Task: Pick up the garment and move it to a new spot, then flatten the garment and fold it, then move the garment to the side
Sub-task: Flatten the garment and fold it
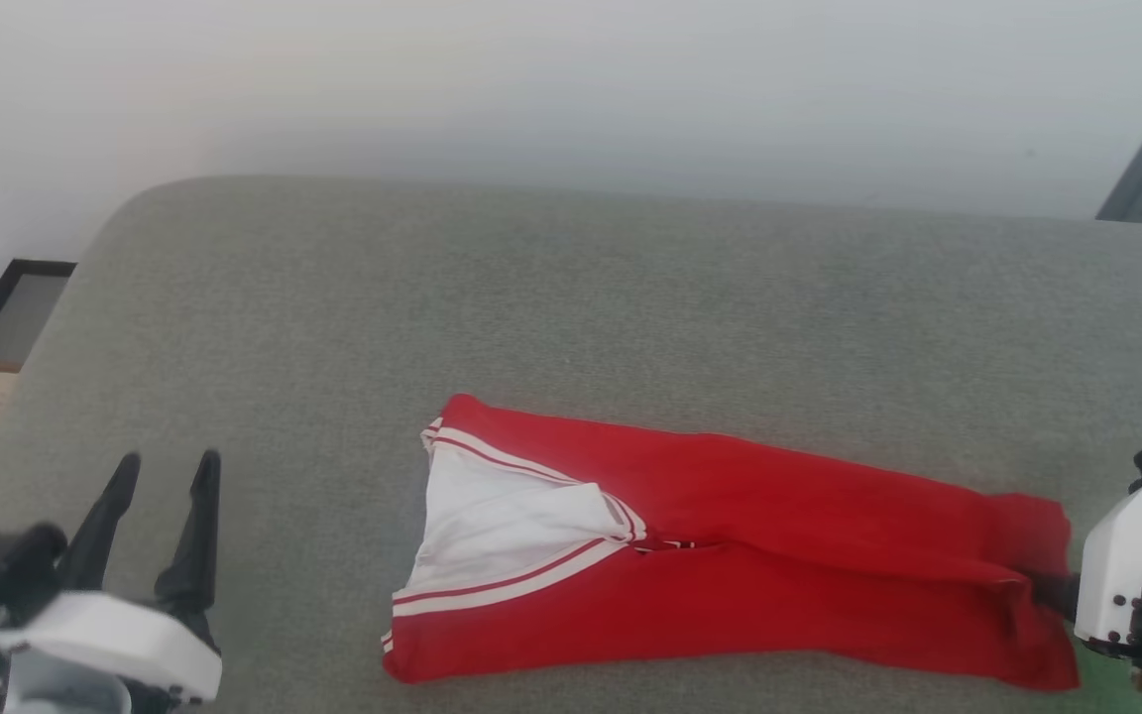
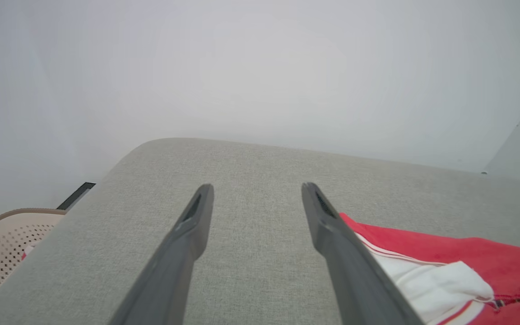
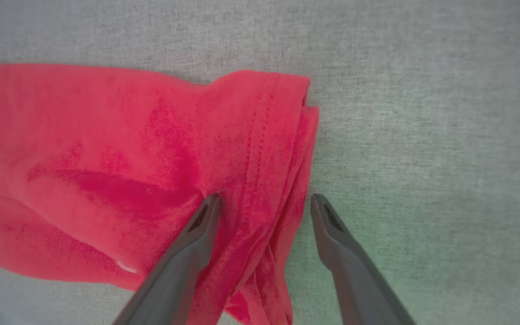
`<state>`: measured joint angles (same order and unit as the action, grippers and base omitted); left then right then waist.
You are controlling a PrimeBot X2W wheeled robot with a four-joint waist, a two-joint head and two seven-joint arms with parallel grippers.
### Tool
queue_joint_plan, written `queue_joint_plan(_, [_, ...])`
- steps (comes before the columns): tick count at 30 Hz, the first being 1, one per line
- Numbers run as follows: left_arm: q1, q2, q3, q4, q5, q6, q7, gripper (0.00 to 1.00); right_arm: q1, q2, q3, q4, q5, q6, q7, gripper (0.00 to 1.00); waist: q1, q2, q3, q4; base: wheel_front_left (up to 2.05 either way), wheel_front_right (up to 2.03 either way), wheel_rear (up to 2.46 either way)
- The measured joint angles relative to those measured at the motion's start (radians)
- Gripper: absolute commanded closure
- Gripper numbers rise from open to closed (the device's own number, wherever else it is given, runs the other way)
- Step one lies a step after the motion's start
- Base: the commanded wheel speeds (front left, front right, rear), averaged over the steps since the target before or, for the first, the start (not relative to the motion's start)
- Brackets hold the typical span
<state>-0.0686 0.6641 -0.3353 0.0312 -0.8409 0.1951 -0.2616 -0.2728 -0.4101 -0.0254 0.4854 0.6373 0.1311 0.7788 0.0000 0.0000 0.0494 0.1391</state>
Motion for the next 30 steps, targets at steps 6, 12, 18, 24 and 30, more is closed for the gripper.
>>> queue_joint_plan(6, [0.088, -0.118, 0.156, 0.004, 0.122, -0.09, 0.0, 0.0, -0.031, 0.008, 0.025, 0.08, 0.011, 0.0, -0.023, 0.0, 0.0, 0.0, 0.005, 0.022, 0.0, 0.0, 0.0])
queue_joint_plan(12, [0.122, -0.238, 0.298, 0.028, 0.23, -0.192, 0.0, 0.0, -0.068, 0.004, 0.076, 0.153, 0.032, -0.001, -0.04, 1.0, 0.0, 0.0, 0.014, 0.041, 0.0, 0.0, 0.0])
queue_joint_plan(18, [0.127, -0.337, 0.412, 0.061, 0.308, -0.282, 0.0, 0.0, -0.09, -0.012, 0.131, 0.173, 0.08, 0.0, -0.084, 1.0, 0.0, 0.0, 0.026, 0.052, 0.0, 0.0, 0.0])
queue_joint_plan(24, [0.125, -0.378, 0.475, 0.072, 0.35, -0.314, 0.0, 0.0, -0.109, -0.046, 0.152, 0.175, 0.113, 0.001, -0.125, 1.0, 0.0, 0.0, 0.03, 0.042, 0.0, 0.0, 0.0])
queue_joint_plan(30, [0.119, -0.395, 0.495, 0.082, 0.367, -0.323, 0.0, 0.0, -0.117, -0.121, 0.124, 0.21, 0.123, 0.001, -0.175, 1.0, 0.0, 0.0, 0.032, 0.028, 0.0, 0.0, 0.0])
